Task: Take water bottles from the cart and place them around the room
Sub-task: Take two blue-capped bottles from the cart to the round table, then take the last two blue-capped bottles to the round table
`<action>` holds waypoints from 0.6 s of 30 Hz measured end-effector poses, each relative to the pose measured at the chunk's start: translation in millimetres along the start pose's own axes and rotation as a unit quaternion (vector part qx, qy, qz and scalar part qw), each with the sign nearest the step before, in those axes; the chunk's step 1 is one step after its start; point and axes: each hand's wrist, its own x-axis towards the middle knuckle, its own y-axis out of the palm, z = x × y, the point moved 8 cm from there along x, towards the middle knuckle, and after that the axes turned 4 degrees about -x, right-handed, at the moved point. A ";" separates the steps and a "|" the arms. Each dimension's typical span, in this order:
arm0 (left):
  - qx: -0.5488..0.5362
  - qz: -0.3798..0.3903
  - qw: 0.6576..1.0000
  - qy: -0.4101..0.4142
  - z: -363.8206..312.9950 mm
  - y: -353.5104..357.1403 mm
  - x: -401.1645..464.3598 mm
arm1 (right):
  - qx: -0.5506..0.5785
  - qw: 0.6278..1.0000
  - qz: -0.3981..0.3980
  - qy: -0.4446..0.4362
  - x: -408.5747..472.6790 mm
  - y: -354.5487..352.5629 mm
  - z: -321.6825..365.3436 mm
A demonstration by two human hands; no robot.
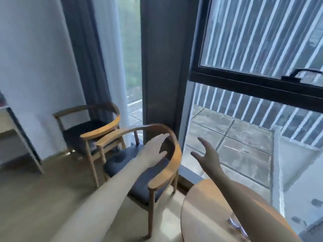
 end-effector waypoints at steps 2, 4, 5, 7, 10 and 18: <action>0.038 -0.046 0.997 -0.040 44.3 -59.5 -30.1 | -0.006 0.998 0.024 -0.058 5.6 37.2 64.1; 0.075 -0.085 0.991 -0.074 88.9 -113.5 -64.7 | -0.004 0.991 0.049 -0.127 3.0 81.0 131.9; 0.093 -0.099 0.986 -0.092 110.2 -138.1 -84.6 | 0.002 0.985 0.067 -0.159 -1.3 105.4 166.4; 0.131 -0.117 0.975 -0.135 155.3 -182.3 -129.9 | 0.019 0.973 0.108 -0.204 -17.0 157.4 235.7; 0.210 -0.111 0.951 -0.197 221.8 -238.2 -203.4 | 0.036 0.949 0.161 -0.269 -56.0 236.0 337.9; 0.271 -0.132 0.885 -0.356 367.4 -368.4 -383.3 | 0.028 0.874 0.279 -0.396 -167.7 409.2 538.7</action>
